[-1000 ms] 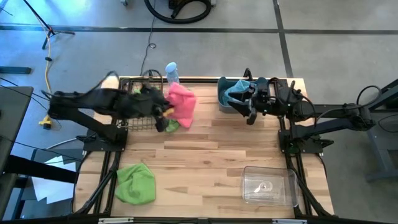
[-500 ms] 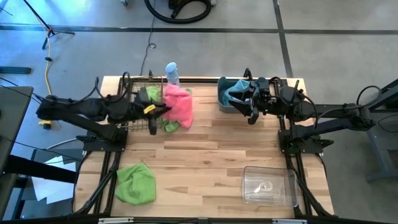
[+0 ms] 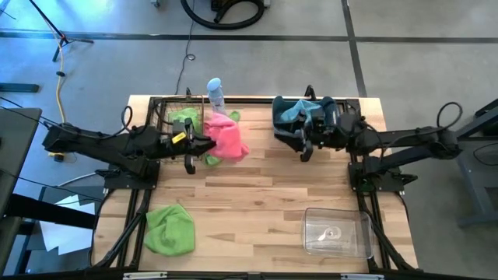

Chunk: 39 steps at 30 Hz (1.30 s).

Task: Sort microfiber towel by color & place in baskets
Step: Put the bottom pink towel into the transparent bin

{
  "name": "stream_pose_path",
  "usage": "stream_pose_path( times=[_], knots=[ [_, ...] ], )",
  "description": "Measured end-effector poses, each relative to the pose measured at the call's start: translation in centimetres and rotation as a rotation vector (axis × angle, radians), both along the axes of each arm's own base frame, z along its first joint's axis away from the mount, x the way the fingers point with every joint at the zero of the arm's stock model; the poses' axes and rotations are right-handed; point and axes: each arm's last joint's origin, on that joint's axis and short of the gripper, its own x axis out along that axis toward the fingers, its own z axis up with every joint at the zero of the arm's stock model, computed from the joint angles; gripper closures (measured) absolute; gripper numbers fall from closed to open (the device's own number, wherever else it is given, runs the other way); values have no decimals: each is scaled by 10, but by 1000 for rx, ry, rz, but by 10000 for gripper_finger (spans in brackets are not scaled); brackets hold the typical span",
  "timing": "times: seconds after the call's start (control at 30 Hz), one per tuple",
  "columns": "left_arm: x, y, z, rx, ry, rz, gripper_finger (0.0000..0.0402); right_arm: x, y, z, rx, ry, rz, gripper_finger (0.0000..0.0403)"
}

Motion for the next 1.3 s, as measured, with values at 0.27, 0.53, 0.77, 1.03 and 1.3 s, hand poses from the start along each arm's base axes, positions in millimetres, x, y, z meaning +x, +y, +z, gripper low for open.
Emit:
stream_pose_path(
  times=[0.27,0.53,0.77,1.03,1.3],
  knots=[
    [7,3,-2,0,2,-25,401,32,14,15,-114,98,42,194],
    [12,2,-2,19,-11,-59,401,56,14,34,-102,237,29,188],
    [12,2,-1,55,-20,-59,401,67,17,46,-108,283,37,136],
    [17,1,3,81,-18,-57,401,80,18,36,-108,325,36,98],
    [30,0,-5,81,8,-58,401,86,21,36,-74,286,63,97]
  ],
)
